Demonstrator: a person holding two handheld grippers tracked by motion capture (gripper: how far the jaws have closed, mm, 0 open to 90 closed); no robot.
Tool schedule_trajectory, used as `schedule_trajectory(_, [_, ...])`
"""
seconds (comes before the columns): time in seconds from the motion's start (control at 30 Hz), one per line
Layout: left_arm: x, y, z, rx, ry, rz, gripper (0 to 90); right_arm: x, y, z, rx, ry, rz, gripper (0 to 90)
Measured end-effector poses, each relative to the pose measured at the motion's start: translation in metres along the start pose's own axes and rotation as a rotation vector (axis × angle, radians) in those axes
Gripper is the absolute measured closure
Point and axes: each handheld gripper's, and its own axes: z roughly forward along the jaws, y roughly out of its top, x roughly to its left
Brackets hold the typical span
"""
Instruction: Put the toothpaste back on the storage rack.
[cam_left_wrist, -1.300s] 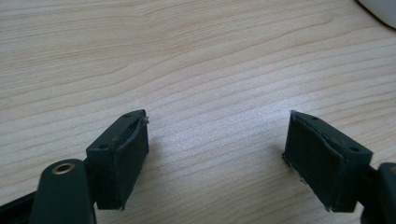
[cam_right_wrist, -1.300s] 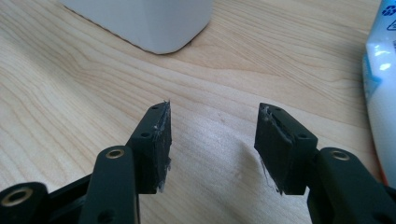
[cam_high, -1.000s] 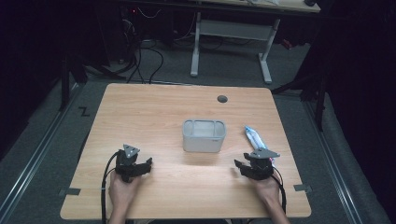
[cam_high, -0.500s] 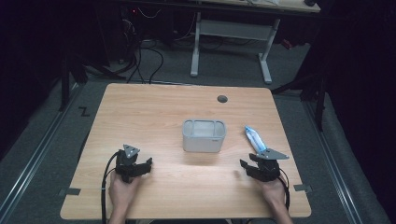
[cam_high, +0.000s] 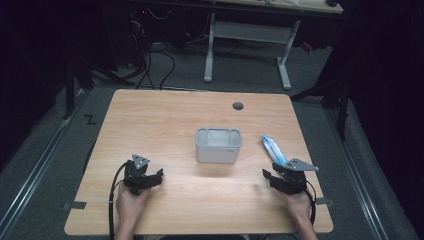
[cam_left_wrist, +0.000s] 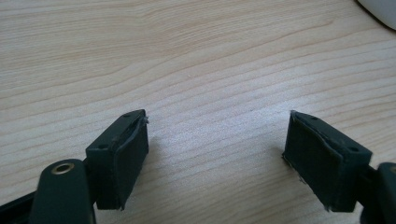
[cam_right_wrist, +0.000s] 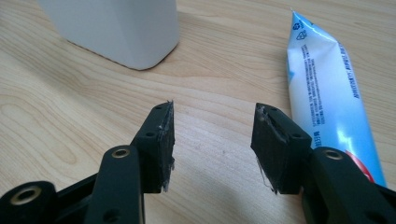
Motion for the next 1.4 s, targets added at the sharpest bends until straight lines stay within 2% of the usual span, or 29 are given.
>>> schedule_trajectory(0.5, [-0.002,0.000,0.000,0.003,0.003,0.004,20.4,-0.010,0.007,-0.012,-0.025,-0.022,-0.007,50.0])
schedule_trajectory(0.77, [-0.002,0.000,0.000,0.003,-0.002,0.008,20.0,-0.026,0.017,-0.015,-0.015,-0.046,0.016,51.2])
schedule_trajectory(0.83, [-0.003,0.000,0.000,0.003,-0.005,0.012,20.0,-0.028,0.019,-0.015,-0.016,-0.049,0.014,51.2])
schedule_trajectory(1.07, [-0.003,0.000,0.000,0.003,-0.010,0.015,20.1,-0.041,0.024,-0.011,-0.006,-0.068,0.054,51.6])
schedule_trajectory(1.4, [-0.004,0.000,0.000,0.003,-0.013,0.017,20.1,-0.053,0.036,-0.003,0.010,-0.084,0.060,51.5])
